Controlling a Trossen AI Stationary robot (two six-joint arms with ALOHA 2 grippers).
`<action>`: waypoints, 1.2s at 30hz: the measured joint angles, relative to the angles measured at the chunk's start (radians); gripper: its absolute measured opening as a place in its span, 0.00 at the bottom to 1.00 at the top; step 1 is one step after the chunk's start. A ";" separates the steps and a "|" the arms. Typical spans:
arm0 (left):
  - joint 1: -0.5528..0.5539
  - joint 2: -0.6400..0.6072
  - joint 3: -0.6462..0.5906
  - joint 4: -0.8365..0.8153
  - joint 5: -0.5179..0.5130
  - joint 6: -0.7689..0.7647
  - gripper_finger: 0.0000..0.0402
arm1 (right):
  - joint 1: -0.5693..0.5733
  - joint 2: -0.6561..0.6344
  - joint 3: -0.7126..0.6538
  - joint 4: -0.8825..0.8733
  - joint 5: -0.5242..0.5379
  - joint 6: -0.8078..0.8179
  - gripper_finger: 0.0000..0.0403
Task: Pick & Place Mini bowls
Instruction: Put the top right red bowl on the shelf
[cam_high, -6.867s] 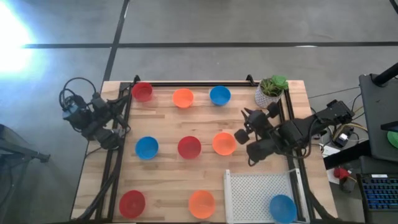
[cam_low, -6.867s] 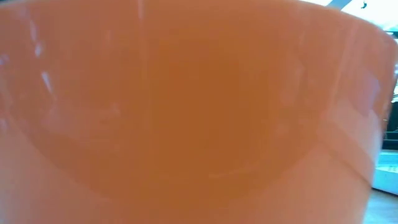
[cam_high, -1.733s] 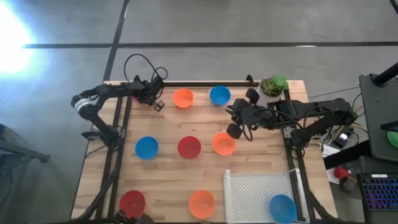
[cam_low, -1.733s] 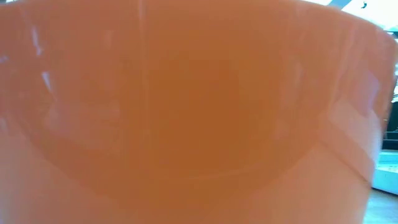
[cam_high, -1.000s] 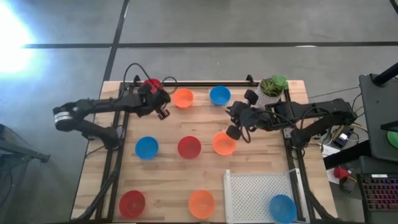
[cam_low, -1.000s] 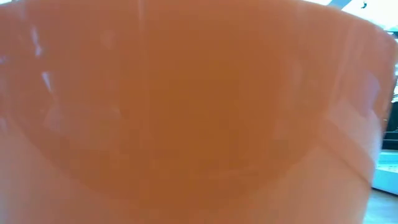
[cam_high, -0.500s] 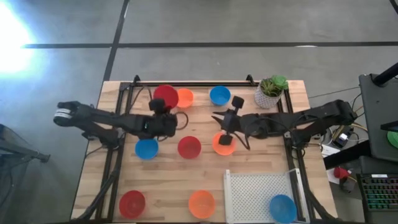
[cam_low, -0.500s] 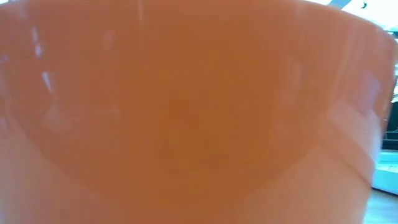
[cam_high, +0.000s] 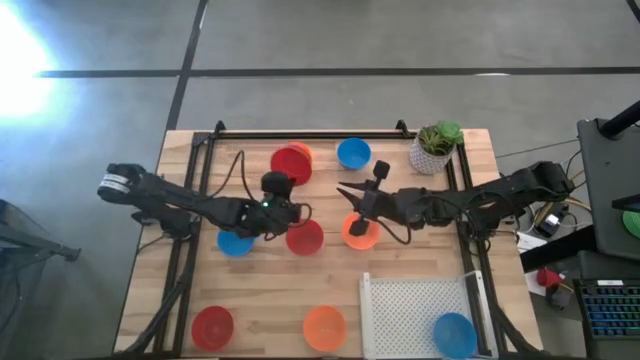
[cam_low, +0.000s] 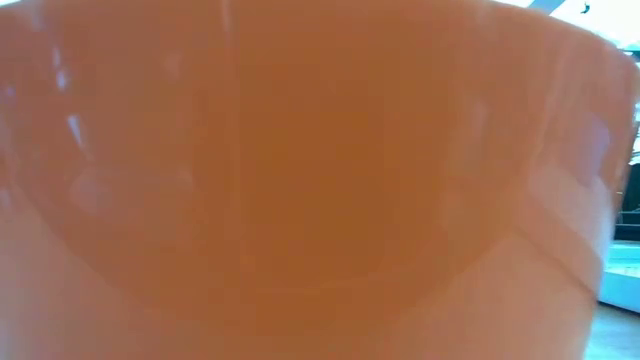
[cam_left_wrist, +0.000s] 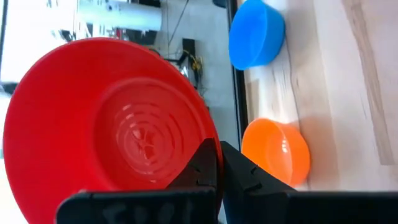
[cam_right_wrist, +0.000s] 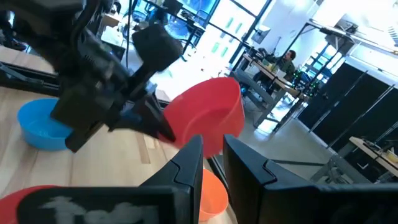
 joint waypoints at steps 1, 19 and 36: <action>0.000 0.015 0.000 0.024 0.000 0.030 0.00 | 0.000 0.000 0.000 -0.001 0.000 0.000 0.15; -0.024 0.087 0.000 0.272 0.006 0.301 0.00 | -0.051 0.046 0.000 0.005 0.000 0.000 0.15; -0.024 0.087 0.000 0.277 0.013 0.319 0.00 | -0.073 0.079 0.000 0.036 0.001 0.010 0.15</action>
